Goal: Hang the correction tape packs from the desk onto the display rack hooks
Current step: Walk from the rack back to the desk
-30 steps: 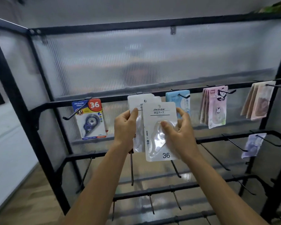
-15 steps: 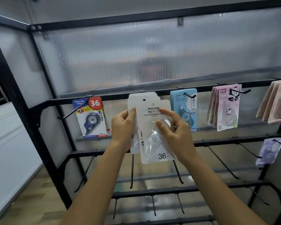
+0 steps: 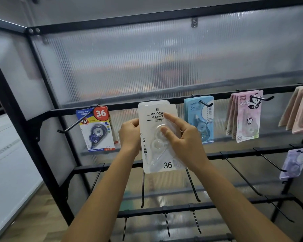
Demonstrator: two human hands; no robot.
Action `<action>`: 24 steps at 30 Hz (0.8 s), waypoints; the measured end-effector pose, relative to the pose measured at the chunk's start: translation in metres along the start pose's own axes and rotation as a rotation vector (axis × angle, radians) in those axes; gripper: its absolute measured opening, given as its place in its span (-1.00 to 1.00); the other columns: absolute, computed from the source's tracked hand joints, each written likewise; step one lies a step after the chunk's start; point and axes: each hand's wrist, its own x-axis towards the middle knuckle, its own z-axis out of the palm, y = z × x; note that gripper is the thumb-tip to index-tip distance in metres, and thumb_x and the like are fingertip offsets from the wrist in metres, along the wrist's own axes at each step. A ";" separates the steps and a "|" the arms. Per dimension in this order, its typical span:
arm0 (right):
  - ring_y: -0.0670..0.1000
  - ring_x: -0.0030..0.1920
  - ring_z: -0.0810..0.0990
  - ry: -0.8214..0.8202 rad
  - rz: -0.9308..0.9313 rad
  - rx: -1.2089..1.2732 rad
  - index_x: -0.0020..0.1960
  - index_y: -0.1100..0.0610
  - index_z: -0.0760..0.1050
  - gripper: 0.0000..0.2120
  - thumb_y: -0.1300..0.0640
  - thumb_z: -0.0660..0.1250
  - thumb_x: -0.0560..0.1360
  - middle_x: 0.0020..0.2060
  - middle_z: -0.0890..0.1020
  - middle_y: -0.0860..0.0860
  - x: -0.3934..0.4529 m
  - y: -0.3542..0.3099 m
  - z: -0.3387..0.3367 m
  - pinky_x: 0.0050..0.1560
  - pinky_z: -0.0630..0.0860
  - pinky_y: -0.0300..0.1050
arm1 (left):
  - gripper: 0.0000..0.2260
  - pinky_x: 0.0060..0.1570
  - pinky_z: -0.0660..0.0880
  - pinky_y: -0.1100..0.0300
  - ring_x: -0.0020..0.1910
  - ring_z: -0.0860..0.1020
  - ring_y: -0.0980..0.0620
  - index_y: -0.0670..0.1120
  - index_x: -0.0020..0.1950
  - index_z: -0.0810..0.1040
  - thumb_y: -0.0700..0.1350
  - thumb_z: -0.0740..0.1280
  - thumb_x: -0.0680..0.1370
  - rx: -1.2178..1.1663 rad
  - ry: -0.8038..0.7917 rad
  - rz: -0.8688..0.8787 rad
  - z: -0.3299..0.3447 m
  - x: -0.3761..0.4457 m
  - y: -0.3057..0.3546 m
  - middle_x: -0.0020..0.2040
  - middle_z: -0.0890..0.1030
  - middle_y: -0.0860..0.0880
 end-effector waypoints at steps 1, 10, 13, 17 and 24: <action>-0.02 0.24 0.53 0.001 -0.002 -0.008 0.41 0.11 0.38 -0.54 0.09 0.32 0.53 0.29 0.52 0.02 0.000 -0.001 0.000 0.19 0.55 0.04 | -0.81 -0.41 0.54 0.14 -0.42 0.54 0.06 -0.08 -0.27 0.61 -0.16 0.34 0.55 0.028 0.000 -0.001 0.001 0.001 -0.001 -0.38 0.61 0.00; -0.04 0.17 0.56 0.022 -0.006 -0.052 0.39 0.08 0.41 -0.55 0.07 0.34 0.52 0.25 0.55 -0.01 0.004 -0.003 0.003 0.13 0.58 0.02 | -0.90 -0.14 0.62 -0.10 -0.23 0.63 -0.18 -0.14 -0.20 0.64 -0.20 0.39 0.52 0.050 0.020 0.017 -0.001 0.001 -0.011 -0.28 0.66 -0.10; -0.08 0.14 0.56 0.033 -0.012 -0.068 0.39 0.06 0.41 -0.55 0.06 0.34 0.51 0.24 0.55 -0.03 0.006 -0.001 0.005 0.12 0.59 -0.05 | -0.92 -0.10 0.61 -0.19 -0.15 0.66 -0.18 -0.17 -0.06 0.65 -0.18 0.41 0.52 0.008 0.005 0.041 -0.004 0.000 -0.017 -0.18 0.68 -0.13; -0.09 0.13 0.56 0.054 -0.028 -0.137 0.38 0.06 0.41 -0.55 0.06 0.36 0.51 0.21 0.57 -0.03 0.010 0.008 0.008 0.11 0.55 -0.21 | -0.94 -0.17 0.63 0.04 -0.17 0.67 -0.01 -0.06 -0.05 0.61 -0.11 0.42 0.51 -0.021 0.024 0.096 -0.006 -0.002 -0.025 -0.17 0.68 -0.01; -0.11 0.07 0.53 0.147 -0.121 -0.298 0.38 0.05 0.41 -0.53 0.02 0.38 0.50 0.17 0.60 0.04 0.014 0.028 0.021 0.09 0.48 -0.27 | -0.81 -0.18 0.54 0.27 -0.15 0.60 0.17 0.10 -0.09 0.53 -0.18 0.24 0.61 -0.104 0.131 0.115 -0.010 -0.007 -0.036 -0.12 0.63 0.03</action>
